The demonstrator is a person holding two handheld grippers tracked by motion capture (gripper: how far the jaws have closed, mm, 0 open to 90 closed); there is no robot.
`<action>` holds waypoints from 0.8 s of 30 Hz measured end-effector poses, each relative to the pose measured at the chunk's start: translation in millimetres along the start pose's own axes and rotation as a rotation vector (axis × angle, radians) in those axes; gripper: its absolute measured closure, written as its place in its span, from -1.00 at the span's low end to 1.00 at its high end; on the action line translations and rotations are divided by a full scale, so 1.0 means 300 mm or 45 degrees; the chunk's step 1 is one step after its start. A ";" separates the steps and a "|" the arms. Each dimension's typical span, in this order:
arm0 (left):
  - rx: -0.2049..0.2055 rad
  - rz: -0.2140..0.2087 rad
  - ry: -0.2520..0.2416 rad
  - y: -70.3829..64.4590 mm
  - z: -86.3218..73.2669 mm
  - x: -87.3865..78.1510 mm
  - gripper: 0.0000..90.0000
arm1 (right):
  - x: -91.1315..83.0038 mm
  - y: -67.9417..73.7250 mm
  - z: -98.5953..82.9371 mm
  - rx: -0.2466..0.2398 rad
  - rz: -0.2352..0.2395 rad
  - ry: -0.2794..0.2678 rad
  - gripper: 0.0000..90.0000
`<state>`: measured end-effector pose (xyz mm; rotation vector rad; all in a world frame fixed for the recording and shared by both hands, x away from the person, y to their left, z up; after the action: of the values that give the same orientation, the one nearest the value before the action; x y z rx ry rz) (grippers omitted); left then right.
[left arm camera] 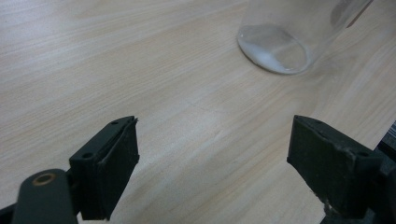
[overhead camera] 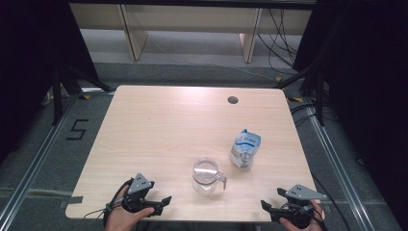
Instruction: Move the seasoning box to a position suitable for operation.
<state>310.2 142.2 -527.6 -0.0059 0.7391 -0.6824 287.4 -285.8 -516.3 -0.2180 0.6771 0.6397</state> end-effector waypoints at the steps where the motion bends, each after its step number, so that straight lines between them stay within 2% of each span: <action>1: 0.016 0.009 0.004 0.004 0.001 -0.002 -0.64 | 0.000 0.000 0.001 0.000 -0.002 -0.002 -0.52; 4: 0.008 0.004 0.004 0.006 0.002 -0.001 -0.64 | 0.001 -0.001 0.003 -0.018 -0.005 -0.013 -0.48; 7: 0.000 0.001 0.006 0.000 0.006 -0.004 -0.63 | 0.002 0.002 0.003 -0.007 -0.005 -0.016 -0.49; 9: -0.003 0.013 -0.010 -0.003 0.011 -0.002 -0.62 | 0.002 0.002 0.003 -0.006 -0.007 -0.015 -0.49; 10: -0.008 0.001 -0.049 -0.015 0.018 0.000 -0.61 | 0.002 0.002 0.003 -0.011 -0.008 -0.011 -0.49; 11: -0.008 0.001 -0.049 -0.015 0.018 0.000 -0.60 | 0.002 0.002 0.003 -0.011 -0.008 -0.011 -0.49; 12: 0.007 -0.014 -0.041 -0.015 0.020 -0.002 -0.60 | 0.002 0.002 0.003 -0.011 -0.008 -0.011 -0.49; 14: -0.012 -0.024 -0.044 -0.026 0.025 -0.004 -0.56 | 0.002 0.003 0.003 -0.011 -0.007 -0.012 -0.49; 15: -0.044 -0.050 -0.069 -0.037 0.032 0.000 -0.53 | 0.002 0.002 0.003 -0.011 -0.008 -0.012 -0.49; 16: -0.026 -0.064 -0.075 -0.041 0.037 -0.003 -0.53 | 0.003 0.002 0.003 -0.009 -0.007 -0.013 -0.49; 17: -0.035 -0.065 -0.066 -0.050 0.042 -0.005 -0.53 | 0.003 0.002 0.002 -0.009 -0.006 -0.012 -0.49; 18: -0.009 -0.074 -0.052 -0.054 0.046 -0.006 -0.53 | 0.003 0.002 0.002 -0.009 -0.006 -0.012 -0.49; 19: -0.022 -0.093 -0.067 -0.078 0.058 0.000 -0.53 | 0.004 0.003 0.002 -0.012 -0.004 -0.010 -0.49; 20: -0.022 -0.093 -0.067 -0.078 0.058 0.000 -0.53 | 0.004 0.003 0.002 -0.012 -0.004 -0.010 -0.49; 24: 0.020 -0.163 -0.063 -0.128 0.087 0.009 -0.44 | 0.006 0.004 0.000 -0.022 0.001 -0.007 -0.49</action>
<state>305.8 104.5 -500.6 -0.0557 0.6900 -0.8071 287.8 -284.0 -517.4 -0.2318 0.6664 0.6468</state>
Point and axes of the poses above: each handheld gripper's, and its own axes: x roughly forward along the jaws, z roughly out of its top, y roughly to its left, the point moved 4 cm from there along x, roughly forward along the jaws, and after that the axes turned 6 degrees about -x, right-handed, at the moved point
